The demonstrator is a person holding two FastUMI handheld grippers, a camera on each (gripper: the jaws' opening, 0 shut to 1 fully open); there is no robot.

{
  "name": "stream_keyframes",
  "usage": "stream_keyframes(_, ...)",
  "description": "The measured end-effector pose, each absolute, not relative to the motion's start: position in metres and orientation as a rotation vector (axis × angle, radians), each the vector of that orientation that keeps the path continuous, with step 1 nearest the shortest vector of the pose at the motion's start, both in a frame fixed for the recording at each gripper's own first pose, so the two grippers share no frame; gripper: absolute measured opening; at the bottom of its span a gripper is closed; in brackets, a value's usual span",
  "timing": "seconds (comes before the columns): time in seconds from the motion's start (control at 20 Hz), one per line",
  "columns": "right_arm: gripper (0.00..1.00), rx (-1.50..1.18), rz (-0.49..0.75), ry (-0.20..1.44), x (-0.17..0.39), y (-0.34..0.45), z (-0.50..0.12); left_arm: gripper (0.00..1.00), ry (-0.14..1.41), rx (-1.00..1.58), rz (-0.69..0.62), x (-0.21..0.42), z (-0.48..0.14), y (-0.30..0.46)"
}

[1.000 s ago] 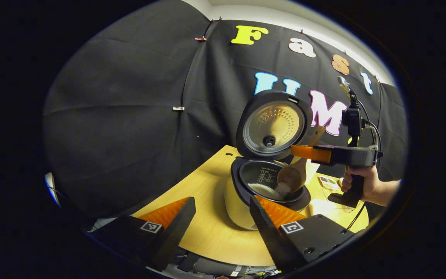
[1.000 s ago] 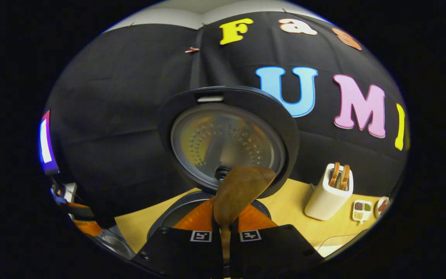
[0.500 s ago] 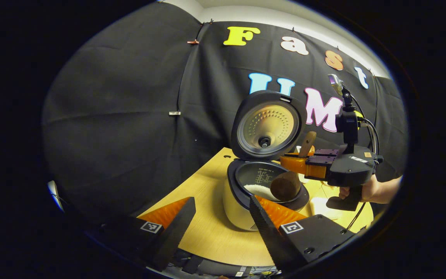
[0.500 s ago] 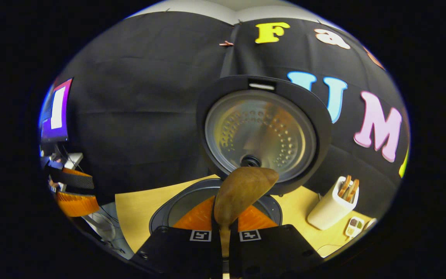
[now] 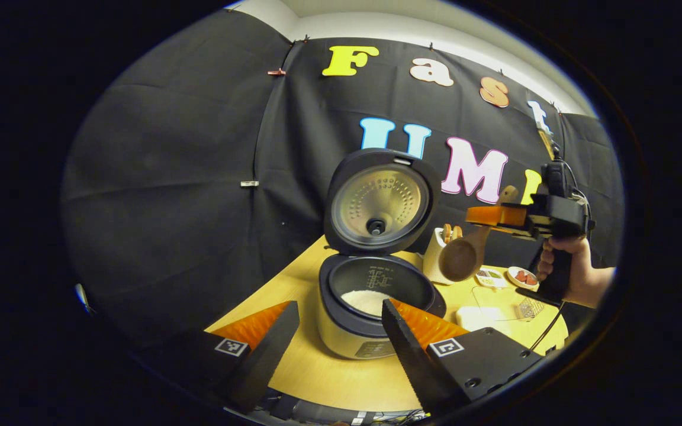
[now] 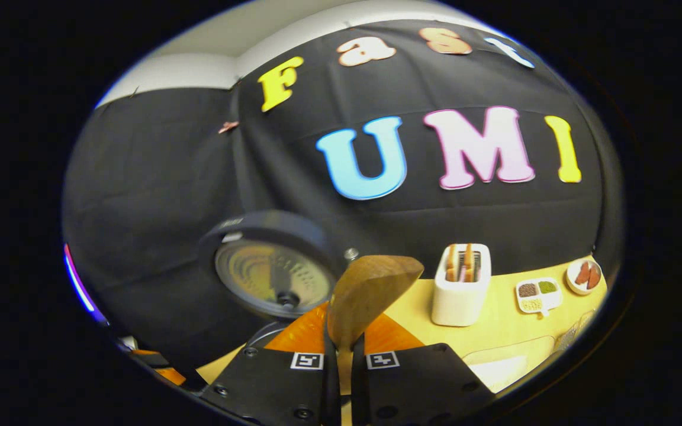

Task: Close the left gripper, press the button to open the rice cooker; take a wooden spoon from the chopstick holder with the right hand, scoop a spoonful of rice and pour it into the rice cooker, then put the wooden spoon back into the chopstick holder.

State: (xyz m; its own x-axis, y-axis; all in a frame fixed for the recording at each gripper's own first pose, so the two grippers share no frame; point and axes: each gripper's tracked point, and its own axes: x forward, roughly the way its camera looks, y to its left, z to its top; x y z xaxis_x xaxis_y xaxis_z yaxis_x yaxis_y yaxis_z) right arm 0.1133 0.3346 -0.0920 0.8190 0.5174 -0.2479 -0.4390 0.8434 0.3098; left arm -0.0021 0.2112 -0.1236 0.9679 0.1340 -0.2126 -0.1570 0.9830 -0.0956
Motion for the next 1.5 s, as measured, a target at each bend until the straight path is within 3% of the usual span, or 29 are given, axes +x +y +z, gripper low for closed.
stream_keyframes(0.5, 0.11, 0.319, 0.07, 0.285, 0.17, 0.063, -0.081, 0.95, 0.152, -0.07, 0.146, 0.034, -0.088, 0.163)
stream_keyframes(0.85, 0.12, 0.379, -0.125, 0.305, 0.194, -0.062, -0.114, 0.95, 0.078, -0.083, 0.262, 0.037, -0.064, 0.144)
stream_keyframes(1.5, 0.12, 0.383, -0.207, 0.599, 0.207, -0.132, -0.276, 0.95, 0.093, -0.147, 0.477, 0.039, -0.054, 0.118)
